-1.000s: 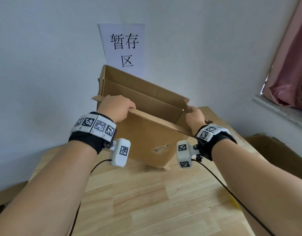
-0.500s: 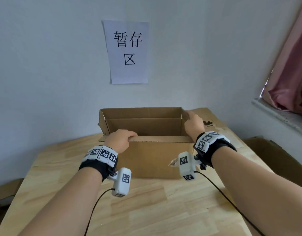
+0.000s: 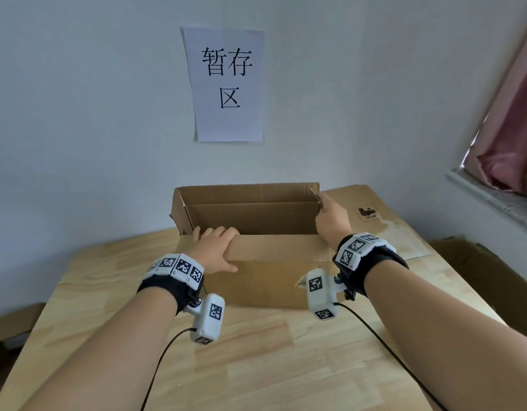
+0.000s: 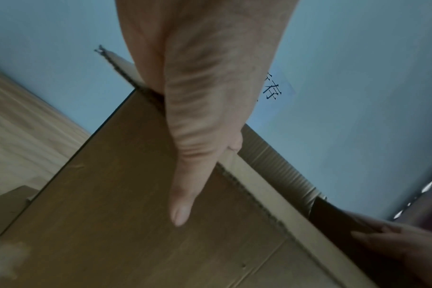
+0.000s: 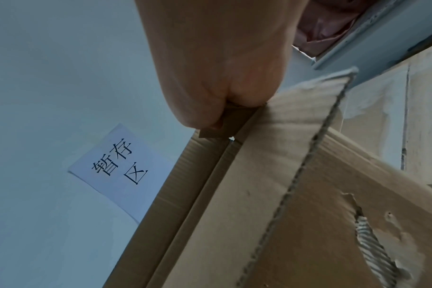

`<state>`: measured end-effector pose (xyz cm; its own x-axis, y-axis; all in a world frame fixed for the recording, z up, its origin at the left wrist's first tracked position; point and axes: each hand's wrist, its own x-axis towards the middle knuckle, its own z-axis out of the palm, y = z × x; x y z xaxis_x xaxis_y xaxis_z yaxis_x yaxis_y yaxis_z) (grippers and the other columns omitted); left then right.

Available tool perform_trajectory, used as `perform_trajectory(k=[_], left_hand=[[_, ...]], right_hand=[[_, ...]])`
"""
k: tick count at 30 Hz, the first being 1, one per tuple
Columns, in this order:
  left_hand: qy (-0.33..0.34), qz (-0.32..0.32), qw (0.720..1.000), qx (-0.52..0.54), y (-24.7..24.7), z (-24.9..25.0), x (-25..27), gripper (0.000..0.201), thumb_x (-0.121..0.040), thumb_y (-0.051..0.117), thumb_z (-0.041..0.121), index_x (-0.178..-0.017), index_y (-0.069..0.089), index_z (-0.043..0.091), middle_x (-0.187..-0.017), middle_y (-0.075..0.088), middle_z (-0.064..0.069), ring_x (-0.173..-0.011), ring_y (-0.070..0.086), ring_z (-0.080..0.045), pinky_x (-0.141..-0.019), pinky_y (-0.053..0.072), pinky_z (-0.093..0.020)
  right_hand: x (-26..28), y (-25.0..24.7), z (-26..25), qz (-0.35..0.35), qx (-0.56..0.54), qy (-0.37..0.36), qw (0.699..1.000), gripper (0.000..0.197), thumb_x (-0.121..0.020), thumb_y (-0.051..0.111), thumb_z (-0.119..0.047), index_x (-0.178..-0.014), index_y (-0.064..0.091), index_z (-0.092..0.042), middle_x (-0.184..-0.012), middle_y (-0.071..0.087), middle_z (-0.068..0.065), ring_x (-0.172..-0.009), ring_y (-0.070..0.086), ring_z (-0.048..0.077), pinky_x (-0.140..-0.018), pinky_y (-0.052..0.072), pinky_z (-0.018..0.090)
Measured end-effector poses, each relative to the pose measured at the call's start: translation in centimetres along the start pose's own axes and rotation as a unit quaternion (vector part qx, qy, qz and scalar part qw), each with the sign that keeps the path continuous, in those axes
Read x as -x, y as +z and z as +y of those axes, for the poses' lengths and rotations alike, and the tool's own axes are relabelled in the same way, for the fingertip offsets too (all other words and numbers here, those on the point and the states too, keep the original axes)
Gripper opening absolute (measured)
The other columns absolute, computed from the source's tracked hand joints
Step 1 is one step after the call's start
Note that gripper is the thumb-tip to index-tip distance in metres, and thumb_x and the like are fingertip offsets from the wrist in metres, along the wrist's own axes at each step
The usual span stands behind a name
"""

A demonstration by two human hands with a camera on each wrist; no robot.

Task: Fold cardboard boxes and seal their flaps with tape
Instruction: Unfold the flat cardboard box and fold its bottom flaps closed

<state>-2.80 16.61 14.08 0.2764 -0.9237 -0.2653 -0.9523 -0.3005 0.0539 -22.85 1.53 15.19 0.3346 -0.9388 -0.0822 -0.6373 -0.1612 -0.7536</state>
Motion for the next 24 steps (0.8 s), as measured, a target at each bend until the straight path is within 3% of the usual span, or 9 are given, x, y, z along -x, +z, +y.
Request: perform_trajectory(k=[3,7,9,12,15,18,20,24], left_hand=[[0.006,-0.074,0.997,0.016,-0.7,0.0,0.4,0.079,-0.076,0.064,0.061,-0.139,0.024,0.036,-0.140,0.031,0.006,-0.134,0.026,-0.022,-0.115,0.000,-0.055],[0.005,-0.218,0.972,0.085,-3.6,-0.2,1.1,0.083,-0.075,0.044,0.078,-0.144,0.021,0.038,-0.144,0.032,0.008,-0.127,0.037,-0.015,-0.111,0.028,-0.041],[0.009,-0.195,0.978,0.077,-5.3,0.3,1.0,0.079,-0.078,0.035,0.079,-0.143,0.031,0.034,-0.144,0.039,0.009,-0.126,0.041,-0.012,-0.107,0.033,-0.036],[0.043,-0.085,0.993,0.068,-7.7,1.8,0.3,0.065,-0.086,0.035,0.069,-0.136,0.046,0.029,-0.146,0.040,0.007,-0.130,0.040,-0.014,-0.109,0.031,-0.037],[0.066,-0.004,0.997,0.046,-9.6,2.8,-1.3,0.046,-0.094,0.045,0.051,-0.135,0.047,0.030,-0.157,0.014,0.003,-0.143,0.019,-0.022,-0.115,0.020,-0.040],[0.046,-0.015,0.999,-0.015,-10.1,3.0,-3.3,0.043,-0.096,0.048,0.040,-0.138,0.044,0.030,-0.159,0.005,0.000,-0.145,0.010,-0.027,-0.117,0.015,-0.040],[0.026,-0.047,0.997,-0.057,-9.6,2.9,-4.1,0.046,-0.097,0.048,0.037,-0.141,0.040,0.028,-0.158,0.010,-0.001,-0.144,0.016,-0.025,-0.115,0.018,-0.038],[-0.009,-0.052,0.994,-0.100,-8.4,2.8,-4.4,0.045,-0.098,0.045,0.032,-0.143,0.037,0.033,-0.152,0.021,0.002,-0.134,0.031,-0.023,-0.106,0.029,-0.031]], right_hand=[[0.1,0.1,0.1,-0.009,-0.008,0.007,1.000,0.070,-0.087,0.029,0.008,-0.147,0.029,-0.026,-0.135,0.052,0.011,-0.119,0.051,0.029,-0.102,0.042,0.044],[0.8,0.4,0.3,-0.006,-0.013,0.024,1.000,0.072,-0.085,0.031,0.008,-0.147,0.029,-0.028,-0.138,0.048,0.009,-0.122,0.048,0.029,-0.104,0.039,0.046],[1.1,0.4,0.7,-0.004,-0.005,0.038,0.999,0.070,-0.084,0.031,0.006,-0.146,0.031,-0.028,-0.134,0.051,0.009,-0.118,0.051,0.030,-0.102,0.040,0.049],[1.2,0.0,1.4,0.000,0.017,0.040,0.999,0.058,-0.085,0.033,0.003,-0.138,0.042,-0.019,-0.126,0.054,0.010,-0.114,0.051,0.031,-0.099,0.041,0.052],[1.3,-0.2,1.7,-0.001,0.030,0.018,0.999,0.040,-0.092,0.035,-0.004,-0.130,0.047,-0.012,-0.126,0.053,0.010,-0.115,0.049,0.031,-0.100,0.040,0.051],[1.5,-0.3,2.1,0.001,0.037,-0.001,0.999,0.035,-0.097,0.036,-0.011,-0.131,0.046,-0.011,-0.130,0.051,0.010,-0.118,0.047,0.031,-0.101,0.039,0.050],[1.8,-0.2,2.7,0.005,0.042,-0.008,0.999,0.039,-0.098,0.036,-0.012,-0.136,0.042,-0.013,-0.136,0.047,0.008,-0.124,0.043,0.030,-0.104,0.036,0.051],[2.1,-0.2,3.0,0.002,0.048,-0.016,0.999,0.040,-0.098,0.036,-0.014,-0.139,0.041,-0.014,-0.138,0.046,0.008,-0.126,0.042,0.029,-0.104,0.036,0.050]])
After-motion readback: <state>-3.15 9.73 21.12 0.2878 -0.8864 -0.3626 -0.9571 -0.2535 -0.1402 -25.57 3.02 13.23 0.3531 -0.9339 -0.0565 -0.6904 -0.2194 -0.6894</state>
